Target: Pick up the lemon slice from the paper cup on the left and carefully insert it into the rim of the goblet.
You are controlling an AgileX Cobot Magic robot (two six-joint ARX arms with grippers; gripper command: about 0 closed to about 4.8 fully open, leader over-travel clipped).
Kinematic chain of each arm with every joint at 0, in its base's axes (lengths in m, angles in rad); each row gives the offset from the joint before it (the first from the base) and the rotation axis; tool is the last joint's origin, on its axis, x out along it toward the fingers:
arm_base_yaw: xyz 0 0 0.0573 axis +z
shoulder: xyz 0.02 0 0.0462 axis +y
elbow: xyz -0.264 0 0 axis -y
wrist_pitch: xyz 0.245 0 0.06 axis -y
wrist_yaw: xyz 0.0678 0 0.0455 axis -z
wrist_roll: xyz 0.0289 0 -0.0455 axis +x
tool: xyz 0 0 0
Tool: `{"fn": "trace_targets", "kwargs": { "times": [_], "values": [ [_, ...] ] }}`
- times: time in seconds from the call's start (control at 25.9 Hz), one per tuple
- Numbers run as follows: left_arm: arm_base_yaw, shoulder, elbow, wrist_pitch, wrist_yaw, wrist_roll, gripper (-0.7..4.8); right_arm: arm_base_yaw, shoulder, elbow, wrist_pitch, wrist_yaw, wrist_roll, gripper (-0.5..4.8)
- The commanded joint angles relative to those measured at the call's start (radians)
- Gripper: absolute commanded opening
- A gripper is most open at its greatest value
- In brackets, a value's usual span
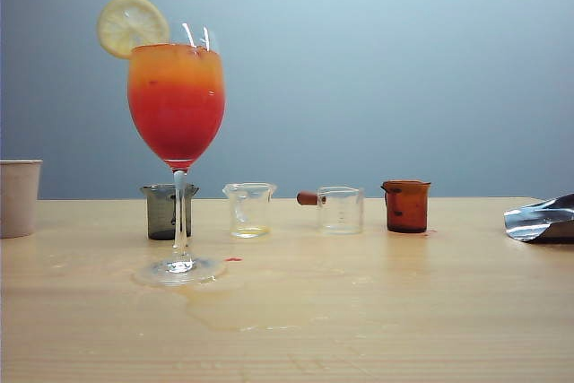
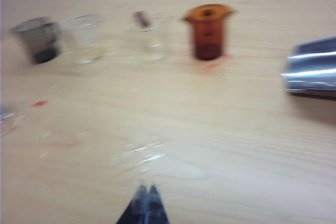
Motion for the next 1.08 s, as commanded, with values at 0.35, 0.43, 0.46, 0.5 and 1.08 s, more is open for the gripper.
{"fn": "trace_targets", "kwargs": {
  "times": [0.35, 0.43, 0.46, 0.5, 1.08],
  "values": [
    [0.169, -0.182, 0.004, 0.018, 0.014, 0.004, -0.05, -0.475, 0.0, -0.019, 0.057, -0.032, 0.001, 0.0],
    [0.23, -0.182, 0.004, 0.021, 0.005, 0.004, -0.05, -0.576, 0.0, -0.031, 0.092, -0.031, 0.001, 0.0],
    [0.249, -0.182, 0.004, 0.022, 0.003, 0.004, -0.05, -0.632, 0.0, -0.031, 0.091, -0.031, 0.0, 0.0],
    [0.254, -0.182, 0.004, 0.021, 0.002, 0.004, -0.05, -0.653, 0.0, -0.031, 0.091, -0.03, 0.001, 0.0],
    [0.253, -0.182, 0.004, 0.018, 0.006, 0.004, -0.05, -0.719, 0.0, -0.031, 0.093, -0.054, 0.0, 0.0]
  ]
}}
